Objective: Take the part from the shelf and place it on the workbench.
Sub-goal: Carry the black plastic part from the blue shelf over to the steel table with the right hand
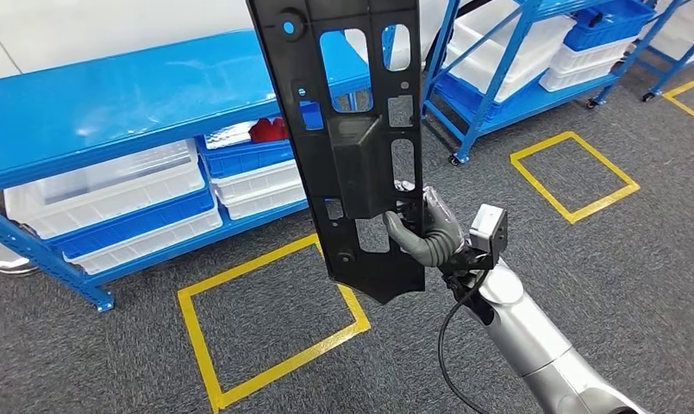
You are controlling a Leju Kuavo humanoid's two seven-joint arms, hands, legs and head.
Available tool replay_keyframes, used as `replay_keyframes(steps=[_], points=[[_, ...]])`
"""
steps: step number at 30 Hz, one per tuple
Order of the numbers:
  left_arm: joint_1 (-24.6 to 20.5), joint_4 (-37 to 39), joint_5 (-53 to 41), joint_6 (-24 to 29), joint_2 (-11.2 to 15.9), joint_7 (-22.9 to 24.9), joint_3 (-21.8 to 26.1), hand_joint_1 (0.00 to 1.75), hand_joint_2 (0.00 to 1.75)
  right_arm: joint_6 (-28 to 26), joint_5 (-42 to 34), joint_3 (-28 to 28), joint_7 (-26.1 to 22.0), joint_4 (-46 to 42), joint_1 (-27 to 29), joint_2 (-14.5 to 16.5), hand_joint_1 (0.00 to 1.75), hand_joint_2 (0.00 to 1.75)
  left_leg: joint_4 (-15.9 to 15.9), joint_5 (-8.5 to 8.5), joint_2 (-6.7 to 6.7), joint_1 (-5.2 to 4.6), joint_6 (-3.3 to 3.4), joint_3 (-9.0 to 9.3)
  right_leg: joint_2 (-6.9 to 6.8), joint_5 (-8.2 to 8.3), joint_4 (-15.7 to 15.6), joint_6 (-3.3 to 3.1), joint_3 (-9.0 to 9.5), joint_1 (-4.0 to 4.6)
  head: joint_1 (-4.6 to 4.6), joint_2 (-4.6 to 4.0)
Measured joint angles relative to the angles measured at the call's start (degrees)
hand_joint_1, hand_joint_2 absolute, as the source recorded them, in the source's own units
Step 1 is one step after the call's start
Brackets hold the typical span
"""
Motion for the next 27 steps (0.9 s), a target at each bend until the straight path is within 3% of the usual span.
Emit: replay_keyframes(steps=[2,3,5,7,9,11,12,13,14,16,18,20,21,23,25,27], points=[[0.0,0.0,-0.1,0.0,0.0,0.0,0.0,0.00,1.75,0.0,-0.2,-0.4,-0.1,0.0,-0.2,0.1,1.75,1.75,0.0,0.05,1.18,-0.24,-0.24,0.00,-2.77,1.56,-5.9,-0.75,2.82,0.95,0.00,0.00],[0.0,0.0,-0.1,-0.1,0.0,0.0,0.0,0.00,1.75,0.0,-0.3,-0.5,-0.1,0.0,-0.1,0.1,1.75,1.75,-0.1,0.10,1.85,-0.35,-0.43,-0.01,-3.23,1.46,-6.8,-1.00,3.01,1.31,-0.01,0.00],[0.0,0.0,-0.1,-0.1,0.0,0.0,0.0,0.00,1.75,0.0,-0.5,-0.7,-0.1,0.0,0.2,0.2,1.75,1.75,-0.2,0.05,3.06,-0.45,-0.98,0.01,-1.79,1.88,-7.2,-1.58,2.75,1.28,-0.01,0.00],[-0.1,0.0,-0.1,-0.1,0.0,0.0,0.0,0.00,1.75,0.0,-0.5,-0.9,-0.2,-0.2,0.5,0.1,1.75,1.75,1.5,-1.33,1.64,-0.38,-1.50,-0.58,-0.47,2.50,-7.7,-2.24,2.76,0.92,-0.01,0.00],[0.0,0.0,-0.1,-0.1,0.0,0.0,0.0,0.00,1.75,0.0,-0.5,-0.9,-0.2,-0.3,0.6,0.0,1.75,1.75,7.6,-4.88,-1.31,-0.31,-1.75,-3.17,0.75,2.90,-8.0,-2.74,2.68,0.75,-0.01,0.00],[0.3,0.0,-0.1,0.0,0.1,0.1,0.0,0.00,1.75,0.1,-0.6,-0.9,-0.2,-0.3,0.9,-0.2,1.75,1.75,14.8,-7.70,-2.49,-0.32,-1.86,-6.37,2.34,3.08,-7.9,-2.95,2.44,0.78,-0.01,0.00],[0.5,0.0,0.0,0.0,0.1,0.1,0.1,0.00,1.75,0.3,-0.6,-0.9,-0.2,-0.3,1.1,-0.2,1.75,1.75,16.1,-7.65,-2.63,-0.32,-1.86,-6.96,3.19,3.14,-7.8,-2.96,2.34,0.82,-0.02,0.00],[0.5,0.0,0.0,0.0,0.1,0.2,0.1,0.00,1.75,0.4,-0.6,-1.0,-0.2,-0.3,1.2,-0.2,1.75,1.75,15.2,-6.51,-2.75,-0.32,-1.80,-6.48,4.08,3.18,-7.6,-2.94,2.25,0.85,-0.02,0.00],[0.6,0.0,0.1,0.1,0.1,0.2,0.1,0.00,1.75,0.6,-0.5,-1.0,-0.2,-0.3,1.3,-0.2,1.75,1.75,12.2,-4.60,-3.17,-0.32,-1.65,-5.01,4.91,3.17,-7.4,-2.86,2.17,0.84,-0.02,0.00],[0.7,0.0,0.1,0.1,0.2,0.2,0.1,0.00,1.75,0.6,-0.5,-1.2,-0.4,-0.3,1.5,-0.2,1.75,1.75,4.4,-1.36,-5.76,-0.10,-1.25,-1.31,6.49,3.00,-6.7,-2.53,1.80,0.82,-0.01,0.00],[0.9,0.0,0.0,0.1,0.2,0.4,0.2,0.00,1.75,0.0,-0.1,-1.7,-0.7,-0.4,2.1,-0.2,1.75,1.75,0.5,-0.56,-7.61,-0.04,-0.98,0.51,7.84,3.01,-6.2,-1.84,1.21,0.60,-0.02,0.00],[1.3,0.0,-0.4,0.0,0.2,0.6,0.2,0.00,1.75,-1.3,0.9,-2.7,-1.0,-0.8,3.5,-0.2,1.75,1.75,0.0,-0.45,-6.72,-0.13,-0.59,0.73,9.08,3.32,-6.4,-1.03,0.86,0.37,-0.02,0.00],[1.3,0.0,-0.6,0.0,0.2,0.7,0.2,0.00,1.75,-2.1,1.8,-3.5,-1.1,-1.2,4.5,-0.1,1.75,1.75,-0.4,-0.23,-6.06,-0.03,-0.27,0.86,8.92,3.24,-6.4,-0.72,0.72,0.40,-0.02,0.00],[1.5,0.0,-1.1,-0.1,0.2,1.0,0.2,0.00,1.75,-3.6,3.7,-5.4,-1.2,-2.2,6.3,0.3,1.75,1.75,-1.2,0.20,-4.66,0.32,0.25,1.09,6.55,1.40,-3.5,-0.09,-0.67,0.51,-0.01,0.00],[1.8,0.0,-1.3,-0.2,0.2,1.1,0.1,0.00,1.75,-4.5,5.0,-7.3,-1.3,-2.8,7.4,0.9,1.75,1.75,-1.3,0.25,-3.17,0.27,0.39,1.12,3.57,-2.10,3.4,0.59,-4.01,0.22,0.00,0.00],[2.1,0.0,-1.4,-0.3,0.2,1.2,0.1,0.00,1.75,-4.8,5.5,-8.4,-1.3,-3.1,8.4,1.3,1.75,1.75,-1.3,0.12,-1.51,0.22,0.33,1.08,2.63,-3.54,8.5,1.08,-6.51,-0.18,0.00,0.00]])
